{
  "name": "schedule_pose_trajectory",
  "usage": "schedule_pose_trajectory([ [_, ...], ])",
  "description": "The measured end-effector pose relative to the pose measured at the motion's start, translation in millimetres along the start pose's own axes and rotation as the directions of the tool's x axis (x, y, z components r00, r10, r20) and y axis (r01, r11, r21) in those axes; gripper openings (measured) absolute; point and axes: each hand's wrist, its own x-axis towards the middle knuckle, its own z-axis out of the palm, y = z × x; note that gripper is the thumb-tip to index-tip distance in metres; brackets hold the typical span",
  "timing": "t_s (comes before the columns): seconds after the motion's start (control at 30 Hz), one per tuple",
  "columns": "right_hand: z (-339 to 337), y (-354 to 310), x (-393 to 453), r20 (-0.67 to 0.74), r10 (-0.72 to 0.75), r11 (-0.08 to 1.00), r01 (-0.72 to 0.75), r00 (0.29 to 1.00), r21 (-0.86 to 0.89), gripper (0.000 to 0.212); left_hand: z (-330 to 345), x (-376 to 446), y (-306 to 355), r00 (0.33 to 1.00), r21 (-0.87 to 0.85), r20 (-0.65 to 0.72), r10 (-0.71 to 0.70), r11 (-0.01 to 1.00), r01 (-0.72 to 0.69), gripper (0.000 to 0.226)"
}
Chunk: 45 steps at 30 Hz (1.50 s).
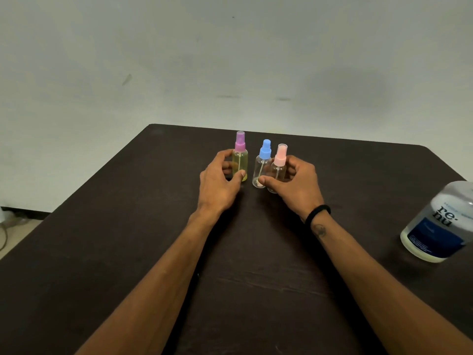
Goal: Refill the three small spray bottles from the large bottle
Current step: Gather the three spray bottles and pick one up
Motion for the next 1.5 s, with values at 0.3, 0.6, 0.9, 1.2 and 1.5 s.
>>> schedule_pose_trajectory([
  [0.3,9.5,1.2,3.6,0.005,0.012,1.0,-0.012,1.0,0.023,0.049,-0.8,-2.5,-1.6,1.0,0.0,0.009,-0.007,1.0,0.007,0.058],
  [0.6,-30.0,-12.5,-22.1,-0.011,0.014,0.996,-0.013,1.0,0.093,0.065,4.8,-28.9,33.5,0.836,0.231,-0.305,0.456,0.887,-0.4,0.041],
  [0.9,-80.5,-1.7,-51.0,0.144,0.173,0.821,-0.224,0.974,0.526,0.042,91.4,-28.7,76.6,0.981,-0.503,0.167,-0.101,0.847,0.173,0.03],
  [1.2,-90.8,4.6,-45.0,0.394,0.163,0.718,-0.382,0.905,0.582,0.047,84.1,-24.6,63.2,0.82,-0.698,0.565,0.094,0.584,0.414,0.035],
  [1.5,-87.3,12.9,-36.8,0.41,0.117,0.68,-0.374,0.904,0.63,0.038,89.6,-20.8,61.5,0.865,-0.729,0.499,0.049,0.564,0.388,0.031],
])
